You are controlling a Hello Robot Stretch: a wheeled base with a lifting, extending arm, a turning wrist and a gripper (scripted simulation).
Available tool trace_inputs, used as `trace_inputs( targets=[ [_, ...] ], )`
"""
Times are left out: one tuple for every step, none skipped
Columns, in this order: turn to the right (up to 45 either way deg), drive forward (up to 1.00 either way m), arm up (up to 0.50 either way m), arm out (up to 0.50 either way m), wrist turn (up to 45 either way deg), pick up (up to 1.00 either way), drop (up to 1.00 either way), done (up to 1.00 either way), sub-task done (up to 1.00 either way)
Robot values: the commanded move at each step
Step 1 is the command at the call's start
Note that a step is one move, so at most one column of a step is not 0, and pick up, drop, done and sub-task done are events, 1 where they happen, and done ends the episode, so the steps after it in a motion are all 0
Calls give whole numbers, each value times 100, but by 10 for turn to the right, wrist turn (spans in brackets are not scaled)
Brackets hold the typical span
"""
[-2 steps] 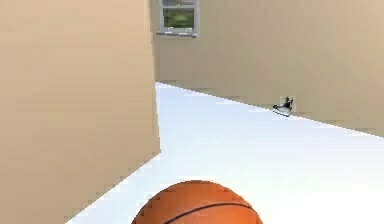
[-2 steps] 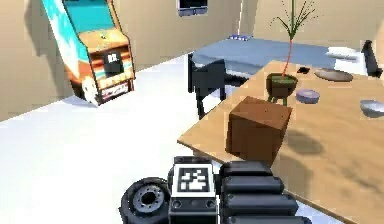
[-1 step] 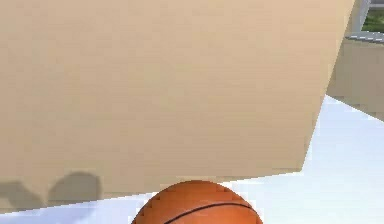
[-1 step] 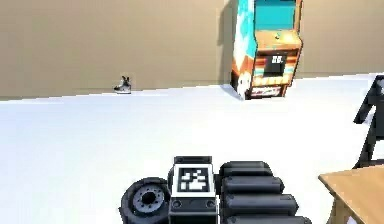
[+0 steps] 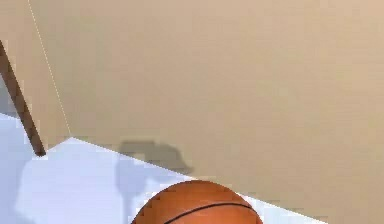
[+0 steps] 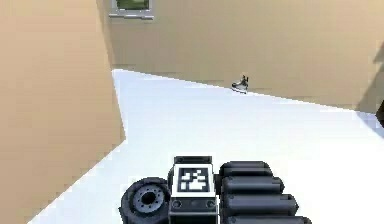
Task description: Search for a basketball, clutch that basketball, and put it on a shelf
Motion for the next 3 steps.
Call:
trace_inputs(
  targets=[
    [0,65,0,0,0,0,0,0,0],
    [-450,0,0,0,0,0,0,0,0],
    [-180,0,0,0,0,0,0,0,0]
  ],
)
